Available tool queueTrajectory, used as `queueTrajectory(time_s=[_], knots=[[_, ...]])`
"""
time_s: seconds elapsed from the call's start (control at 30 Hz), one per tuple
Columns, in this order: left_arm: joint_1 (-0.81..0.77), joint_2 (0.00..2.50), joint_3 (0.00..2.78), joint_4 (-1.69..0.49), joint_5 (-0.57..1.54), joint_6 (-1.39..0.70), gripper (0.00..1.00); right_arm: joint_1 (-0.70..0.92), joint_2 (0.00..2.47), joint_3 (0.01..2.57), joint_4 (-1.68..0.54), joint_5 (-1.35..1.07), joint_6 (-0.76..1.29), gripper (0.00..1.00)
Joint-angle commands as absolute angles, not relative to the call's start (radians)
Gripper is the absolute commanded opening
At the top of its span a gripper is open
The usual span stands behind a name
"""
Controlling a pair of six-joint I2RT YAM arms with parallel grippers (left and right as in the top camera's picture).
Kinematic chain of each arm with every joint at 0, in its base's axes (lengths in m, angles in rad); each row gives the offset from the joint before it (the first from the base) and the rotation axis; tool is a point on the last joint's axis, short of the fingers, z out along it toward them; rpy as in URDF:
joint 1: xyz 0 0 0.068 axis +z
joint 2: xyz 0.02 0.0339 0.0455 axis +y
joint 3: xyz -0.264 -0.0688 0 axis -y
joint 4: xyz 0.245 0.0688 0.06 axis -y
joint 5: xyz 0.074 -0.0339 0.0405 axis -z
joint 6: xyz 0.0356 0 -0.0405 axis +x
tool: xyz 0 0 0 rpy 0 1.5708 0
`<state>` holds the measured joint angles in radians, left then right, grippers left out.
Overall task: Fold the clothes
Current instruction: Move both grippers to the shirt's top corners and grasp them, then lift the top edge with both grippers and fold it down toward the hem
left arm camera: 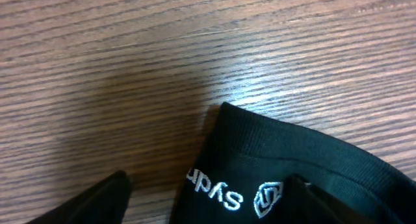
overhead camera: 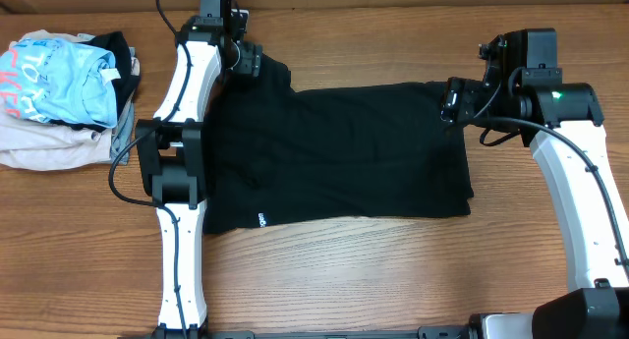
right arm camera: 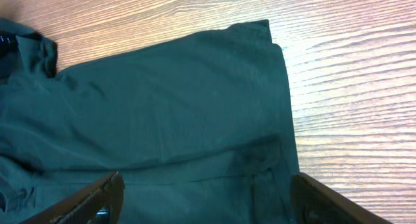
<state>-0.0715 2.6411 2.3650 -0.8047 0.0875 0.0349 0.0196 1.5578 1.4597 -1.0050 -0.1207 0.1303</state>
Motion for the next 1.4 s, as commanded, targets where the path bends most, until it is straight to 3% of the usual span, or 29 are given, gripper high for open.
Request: queueTrajectory(time_s=[0.0,0.2,0.53,0.63,0.83,1.37], knots=[[-0.075,2.663,2.391,-0.807,0.113,0.052,0.73,0.015,1.534,1.487,-0.997,-0.105,0.126,0.85],[-0.082,2.665,2.391,-0.806,0.131,0.052,0.7,0.015,1.534,1.487,-0.996,-0.105,0.126,0.85],[-0.105,2.729,2.391,-0.82,0.131,0.045,0.51,0.015,1.534,1.487,-0.979,-0.105,0.126,0.85],[-0.107,2.734,2.391,-0.814,0.131,0.044,0.41,0.015,1.535,1.487,-0.962,-0.106,0.126,0.84],[-0.102,2.708,2.402,-0.831,0.13,0.044,0.04,0.017,1.575,1.487,-0.887,-0.033,0.126,0.79],[-0.099,2.551,2.521,-1.127,0.078,-0.06,0.04,-0.004,1.943,1.487,-0.519,-0.009,0.126,0.68]])
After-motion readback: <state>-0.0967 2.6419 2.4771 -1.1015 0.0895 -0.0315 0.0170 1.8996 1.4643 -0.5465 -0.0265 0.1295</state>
